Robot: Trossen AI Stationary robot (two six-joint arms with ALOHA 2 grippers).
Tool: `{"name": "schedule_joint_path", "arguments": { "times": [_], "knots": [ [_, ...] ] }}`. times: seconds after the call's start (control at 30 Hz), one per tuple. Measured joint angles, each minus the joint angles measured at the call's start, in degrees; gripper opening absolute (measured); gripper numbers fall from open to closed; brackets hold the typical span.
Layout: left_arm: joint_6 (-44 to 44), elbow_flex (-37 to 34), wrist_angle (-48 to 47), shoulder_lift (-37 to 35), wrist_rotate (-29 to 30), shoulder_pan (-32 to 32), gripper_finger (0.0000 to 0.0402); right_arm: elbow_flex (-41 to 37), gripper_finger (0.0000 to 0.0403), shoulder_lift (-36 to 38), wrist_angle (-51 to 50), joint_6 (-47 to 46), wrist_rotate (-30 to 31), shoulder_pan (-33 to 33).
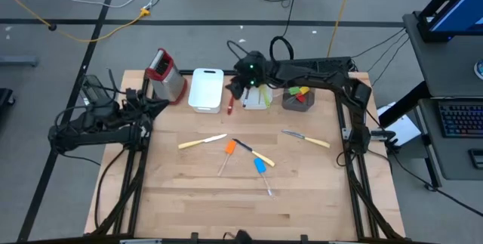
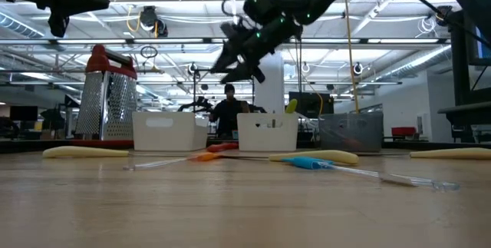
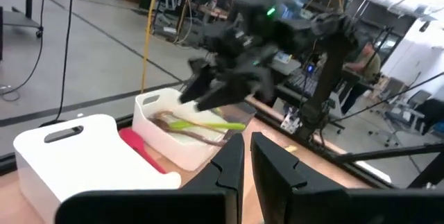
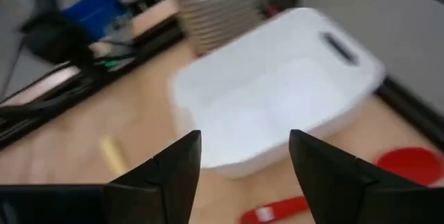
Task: Pick & Place Kitchen Items
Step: Put the red serving spoon into the right white bin
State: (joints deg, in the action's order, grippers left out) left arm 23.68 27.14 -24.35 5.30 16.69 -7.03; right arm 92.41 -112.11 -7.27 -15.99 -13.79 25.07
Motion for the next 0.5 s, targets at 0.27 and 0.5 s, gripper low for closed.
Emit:
{"name": "schedule_joint_path", "arguments": {
  "times": [0.27,0.5],
  "knots": [
    [-2.8,0.0,-2.6,4.2,0.0,0.0,0.0033,0.0,0.0212,0.8,-6.3,4.5,2.6,-7.2],
    [-3.3,0.0,-3.9,7.8,0.0,0.0,0.0033,-0.1,0.0212,-0.2,-12.5,7.9,12.0,-12.3]
  ]
}}
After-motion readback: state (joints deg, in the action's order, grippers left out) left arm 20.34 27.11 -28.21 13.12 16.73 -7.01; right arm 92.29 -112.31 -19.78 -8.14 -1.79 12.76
